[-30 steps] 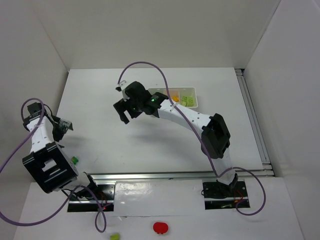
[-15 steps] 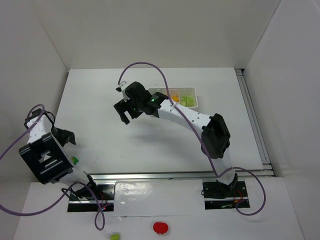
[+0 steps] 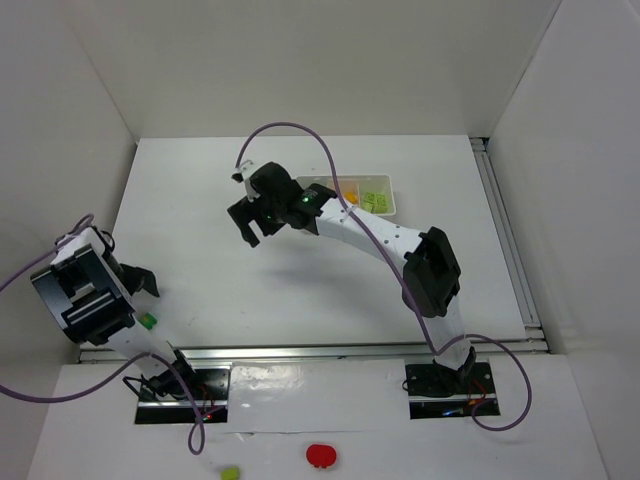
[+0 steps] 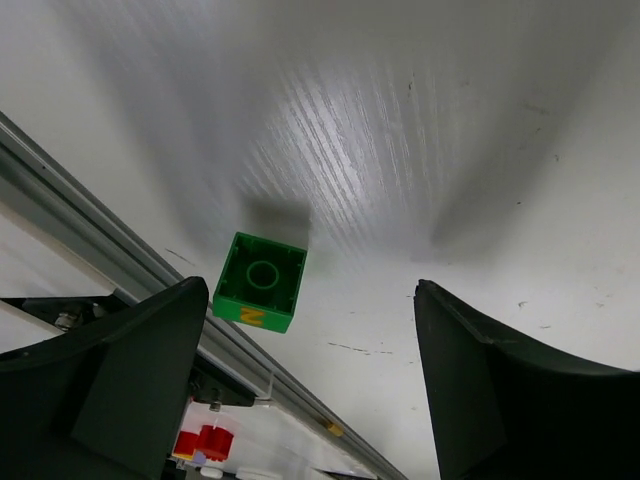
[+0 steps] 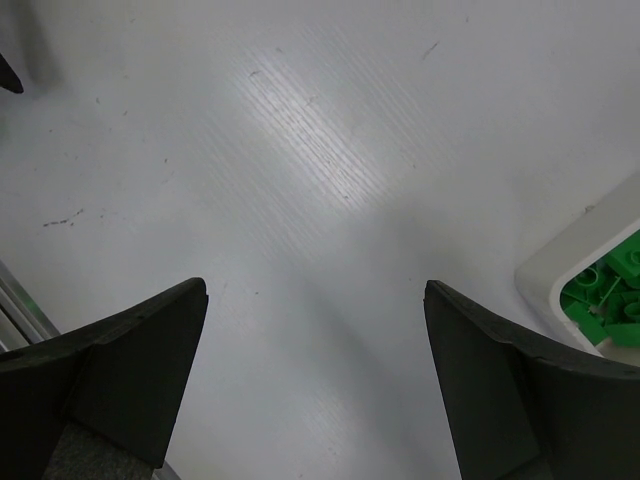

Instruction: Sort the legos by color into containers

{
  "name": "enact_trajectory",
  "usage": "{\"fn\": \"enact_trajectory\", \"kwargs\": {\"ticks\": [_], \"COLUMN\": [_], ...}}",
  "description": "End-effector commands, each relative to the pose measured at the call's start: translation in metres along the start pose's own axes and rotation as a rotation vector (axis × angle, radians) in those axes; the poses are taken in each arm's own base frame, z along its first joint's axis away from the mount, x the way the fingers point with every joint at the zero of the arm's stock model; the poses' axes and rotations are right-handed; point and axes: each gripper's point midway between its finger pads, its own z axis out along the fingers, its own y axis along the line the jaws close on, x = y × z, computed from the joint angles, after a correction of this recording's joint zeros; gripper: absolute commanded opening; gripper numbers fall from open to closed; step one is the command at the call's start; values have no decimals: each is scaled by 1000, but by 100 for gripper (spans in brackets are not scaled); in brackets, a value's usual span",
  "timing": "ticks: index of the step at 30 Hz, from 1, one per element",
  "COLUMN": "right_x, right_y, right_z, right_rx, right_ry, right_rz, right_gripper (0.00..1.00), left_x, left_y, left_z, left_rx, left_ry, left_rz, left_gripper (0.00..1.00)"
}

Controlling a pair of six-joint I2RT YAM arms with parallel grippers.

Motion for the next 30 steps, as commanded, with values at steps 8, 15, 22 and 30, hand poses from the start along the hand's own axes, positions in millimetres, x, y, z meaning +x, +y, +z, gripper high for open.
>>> {"fn": "enact_trajectory", "kwargs": {"ticks": [8,15,22,30], "right_x": [-22,-22,-24,-20], "right_y": [-6,-6,-6,-6], "right_z": [-4,-4,-6,-2], "right_rx": [27,27,28,29], "right_ry": [-49,-49,-49,-40], "right_rz": [-20,-20,-30,-30], "right_gripper": [96,96,96,96], "left_x": [8,23,25,32], "left_y": [-4,-22,-22,-21], "left_z": [5,5,2,4], "left_rx": [9,51,63,47], "left_ry": [58,82,77,120], "left_rz": [48,120,99,79], "left_gripper": [87,88,95,100]}}
